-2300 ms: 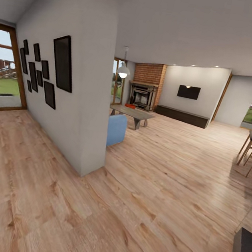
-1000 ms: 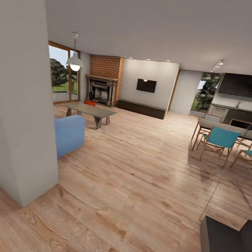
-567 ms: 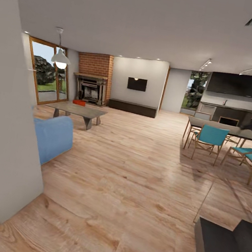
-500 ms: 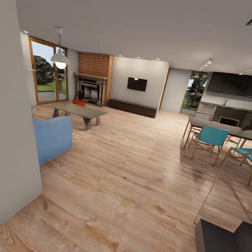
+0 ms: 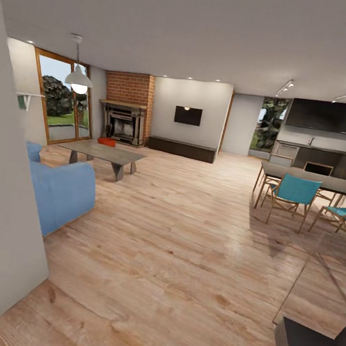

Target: Move the two storage containers from the living room to the garage. In the garage, place one container on the floor and stack the other container on top of it (either order is fine).

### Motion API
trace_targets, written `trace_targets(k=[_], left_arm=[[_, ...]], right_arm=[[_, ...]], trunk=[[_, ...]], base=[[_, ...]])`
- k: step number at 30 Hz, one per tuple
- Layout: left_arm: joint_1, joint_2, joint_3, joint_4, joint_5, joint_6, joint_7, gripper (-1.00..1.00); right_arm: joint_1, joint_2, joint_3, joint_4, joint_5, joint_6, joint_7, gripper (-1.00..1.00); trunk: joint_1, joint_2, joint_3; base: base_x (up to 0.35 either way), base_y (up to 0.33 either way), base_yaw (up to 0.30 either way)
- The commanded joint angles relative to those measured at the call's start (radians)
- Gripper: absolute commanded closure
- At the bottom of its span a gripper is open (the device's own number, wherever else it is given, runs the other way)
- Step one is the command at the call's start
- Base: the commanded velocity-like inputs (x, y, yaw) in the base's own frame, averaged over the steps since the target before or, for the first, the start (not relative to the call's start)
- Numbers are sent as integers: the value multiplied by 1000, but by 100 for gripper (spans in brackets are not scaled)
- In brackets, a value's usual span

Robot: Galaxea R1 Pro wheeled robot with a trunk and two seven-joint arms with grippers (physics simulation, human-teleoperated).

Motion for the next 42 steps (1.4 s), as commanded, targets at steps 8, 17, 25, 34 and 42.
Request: trace_targets(k=[8, 17, 25, 34, 42], left_arm=[[22, -1, -3, 0, 6, 3, -4, -100], [34, -25, -3, 0, 6, 5, -4, -100], [35, -25, -3, 0, 7, 2, -4, -100], [34, -24, -3, 0, 8, -1, -4, -100], [34, -24, -3, 0, 8, 0, -4, -100]], right_arm=[[-1, 0, 8, 3, -11, -5, 4, -100], [-1, 0, 8, 3, -10, -5, 4, -100], [-2, 0, 8, 3, -10, -5, 4, -100], [-1, 2, 8, 3, -11, -4, 4, -100], [-1, 1, 8, 3, -10, -4, 4, -100]], trunk=[[1, -1, -1], [1, -1, -1], [1, -1, -1], [1, -1, -1], [1, -1, -1]], base=[[321, 0, 0], [321, 0, 0], [321, 0, 0], [321, 0, 0], [321, 0, 0]])
